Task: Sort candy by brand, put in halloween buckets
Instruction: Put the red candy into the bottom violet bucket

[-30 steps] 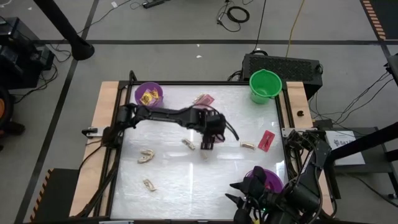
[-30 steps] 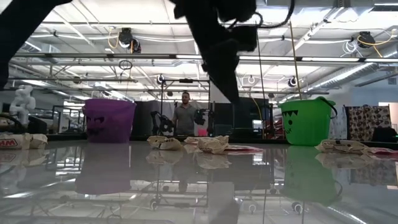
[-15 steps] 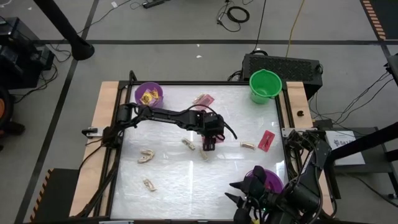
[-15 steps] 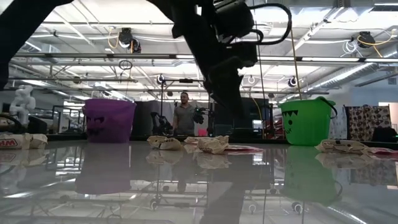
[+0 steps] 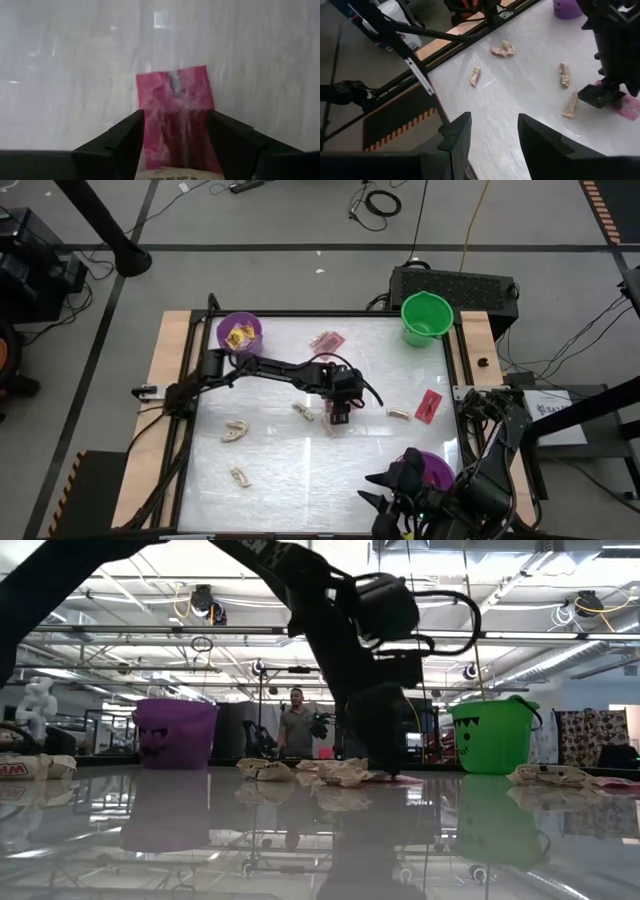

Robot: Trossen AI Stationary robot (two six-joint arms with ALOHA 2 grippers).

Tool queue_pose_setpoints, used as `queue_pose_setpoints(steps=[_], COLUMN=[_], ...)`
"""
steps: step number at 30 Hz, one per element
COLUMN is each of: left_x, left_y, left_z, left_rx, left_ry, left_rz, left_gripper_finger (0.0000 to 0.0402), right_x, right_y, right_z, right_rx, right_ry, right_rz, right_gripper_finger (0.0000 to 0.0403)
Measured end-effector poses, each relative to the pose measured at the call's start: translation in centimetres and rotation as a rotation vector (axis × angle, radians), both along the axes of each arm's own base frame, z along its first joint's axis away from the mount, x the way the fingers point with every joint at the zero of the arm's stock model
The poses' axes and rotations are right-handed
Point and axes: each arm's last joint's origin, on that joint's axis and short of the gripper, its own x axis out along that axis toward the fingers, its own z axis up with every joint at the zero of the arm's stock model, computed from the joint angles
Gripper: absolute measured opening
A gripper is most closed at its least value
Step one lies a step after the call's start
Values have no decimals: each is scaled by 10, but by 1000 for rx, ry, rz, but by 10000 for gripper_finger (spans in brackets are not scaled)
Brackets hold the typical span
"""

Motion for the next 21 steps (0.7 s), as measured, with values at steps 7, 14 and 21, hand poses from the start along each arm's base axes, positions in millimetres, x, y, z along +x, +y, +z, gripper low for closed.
queue_pose_setpoints(steps=[7,14,21], left_x=[5,6,9], left_y=[-1,-8,-11], left_z=[-18,-16,3], left_rx=[-7,2,-21], left_ry=[19,29,-5], left_rz=[2,-19,22], left_gripper_finger=[220,129,18], right_x=[5,9,12], right_y=[5,11,14], right_z=[-7,-15,-16], right_rx=[23,38,53], right_ry=[2,7,-9], right_rz=[-13,-31,-31], right_gripper_finger=[155,155,155])
